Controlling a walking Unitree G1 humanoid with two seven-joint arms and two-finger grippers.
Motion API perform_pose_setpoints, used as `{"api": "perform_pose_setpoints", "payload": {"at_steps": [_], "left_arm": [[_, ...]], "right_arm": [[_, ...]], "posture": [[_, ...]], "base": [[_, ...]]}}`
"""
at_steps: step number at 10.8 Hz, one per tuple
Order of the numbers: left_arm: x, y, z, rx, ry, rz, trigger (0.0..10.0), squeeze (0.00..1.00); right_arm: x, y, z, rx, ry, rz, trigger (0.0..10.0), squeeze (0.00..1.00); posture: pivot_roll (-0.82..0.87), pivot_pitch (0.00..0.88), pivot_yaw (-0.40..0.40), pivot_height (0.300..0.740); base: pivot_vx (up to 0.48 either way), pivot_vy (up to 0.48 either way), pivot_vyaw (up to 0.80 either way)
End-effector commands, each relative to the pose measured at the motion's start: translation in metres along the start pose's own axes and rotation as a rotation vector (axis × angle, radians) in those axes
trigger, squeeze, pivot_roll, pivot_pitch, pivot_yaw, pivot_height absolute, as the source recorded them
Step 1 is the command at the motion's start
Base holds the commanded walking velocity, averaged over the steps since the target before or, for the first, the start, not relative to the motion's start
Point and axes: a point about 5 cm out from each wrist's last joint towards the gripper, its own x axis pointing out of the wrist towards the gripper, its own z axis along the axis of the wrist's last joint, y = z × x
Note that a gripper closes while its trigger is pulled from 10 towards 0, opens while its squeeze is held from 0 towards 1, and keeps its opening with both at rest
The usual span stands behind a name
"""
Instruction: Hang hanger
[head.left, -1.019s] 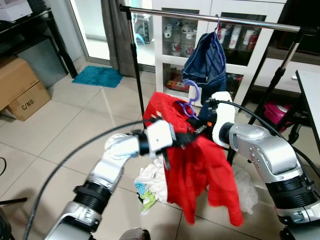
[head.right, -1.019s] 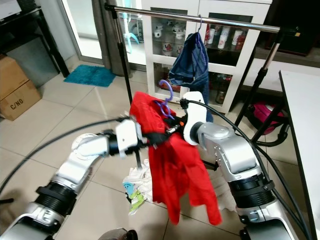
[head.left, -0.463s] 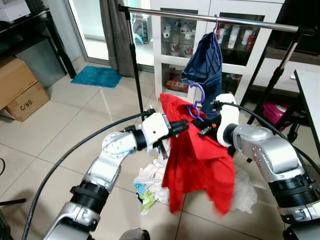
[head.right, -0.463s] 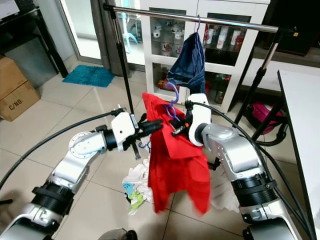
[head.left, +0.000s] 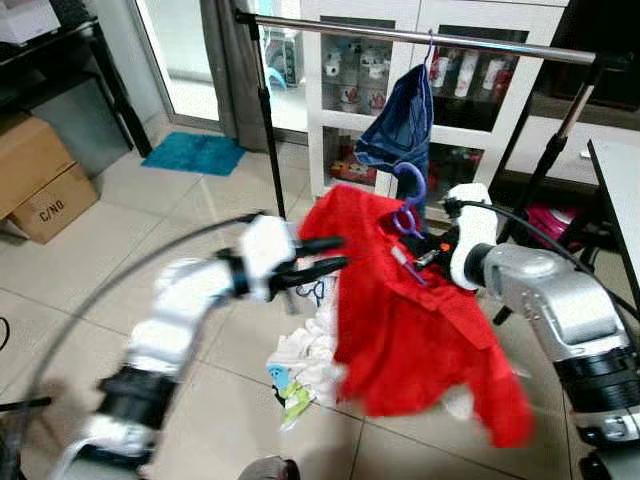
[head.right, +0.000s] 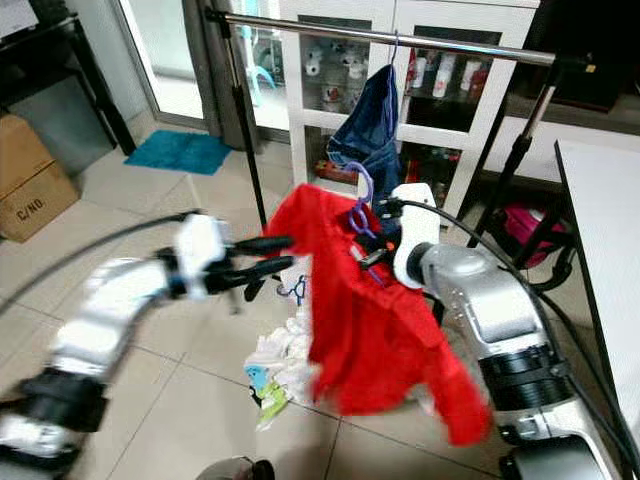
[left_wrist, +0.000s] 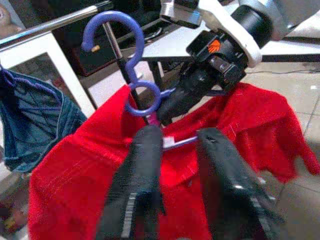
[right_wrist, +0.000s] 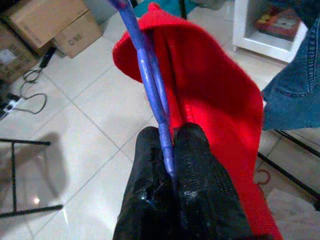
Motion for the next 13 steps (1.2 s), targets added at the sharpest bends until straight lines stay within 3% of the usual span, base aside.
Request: {"api": "perform_pose_setpoints", "payload": {"at_steps": [1, 3, 4, 5, 6, 7, 9, 11, 12, 13], "left_arm": [[-0.015, 0.011, 0.010, 0.012, -0.021, 0.032, 10.0, 1.00], [-0.067, 0.043, 0.020, 0.059, 0.064, 0.140, 10.0, 1.00], [-0.098, 0.059, 0.021, 0.099, 0.152, 0.202, 10.0, 1.00], [-0.118, 0.068, 0.022, 0.085, 0.207, 0.224, 10.0, 1.00], [-0.132, 0.072, 0.020, 0.055, 0.254, 0.210, 10.0, 0.60], [-0.136, 0.072, 0.019, 0.057, 0.286, 0.185, 10.0, 0.00], [-0.136, 0.073, 0.014, 0.026, 0.280, 0.145, 10.0, 0.00], [-0.127, 0.065, 0.004, -0.035, 0.274, 0.056, 10.0, 0.00], [-0.122, 0.062, 0.005, -0.085, 0.242, 0.003, 1.3, 0.00], [-0.121, 0.060, 0.004, -0.118, 0.230, -0.018, 0.0, 0.00]], "right_arm": [[-0.008, -0.002, 0.012, -0.034, -0.072, 0.018, 10.0, 0.00], [-0.029, -0.007, 0.017, -0.077, -0.111, 0.116, 10.0, 0.00], [-0.043, -0.009, 0.019, -0.135, -0.129, 0.202, 10.0, 0.00], [-0.054, -0.006, 0.023, -0.180, -0.155, 0.296, 10.0, 0.00], [-0.067, 0.000, 0.028, -0.241, -0.186, 0.413, 10.0, 0.00], [-0.074, 0.003, 0.031, -0.272, -0.198, 0.480, 10.0, 0.00], [-0.083, 0.007, 0.032, -0.318, -0.196, 0.563, 10.0, 0.00], [-0.090, 0.012, 0.033, -0.343, -0.204, 0.626, 10.0, 0.00], [-0.091, 0.011, 0.033, -0.344, -0.201, 0.625, 10.0, 0.00], [-0.092, 0.010, 0.032, -0.345, -0.200, 0.625, 10.0, 0.00]], "posture": [[-0.05, 0.000, 0.076, 0.740], [-0.05, 0.000, 0.066, 0.740], [-0.04, 0.000, 0.054, 0.740], [-0.03, 0.000, 0.047, 0.740], [-0.03, 0.000, 0.046, 0.740], [-0.03, 0.000, 0.046, 0.740], [-0.03, 0.000, 0.046, 0.740], [-0.04, 0.000, 0.050, 0.740], [-0.05, 0.000, 0.055, 0.740], [-0.05, 0.000, 0.055, 0.740]], "base": [[0.000, 0.000, 0.00], [0.000, 0.000, 0.00], [0.000, 0.000, 0.00], [0.000, 0.000, 0.00], [0.000, 0.000, 0.00], [0.000, 0.000, 0.00], [0.000, 0.000, 0.00], [0.000, 0.000, 0.00], [0.000, 0.000, 0.00], [0.000, 0.000, 0.00]]}}
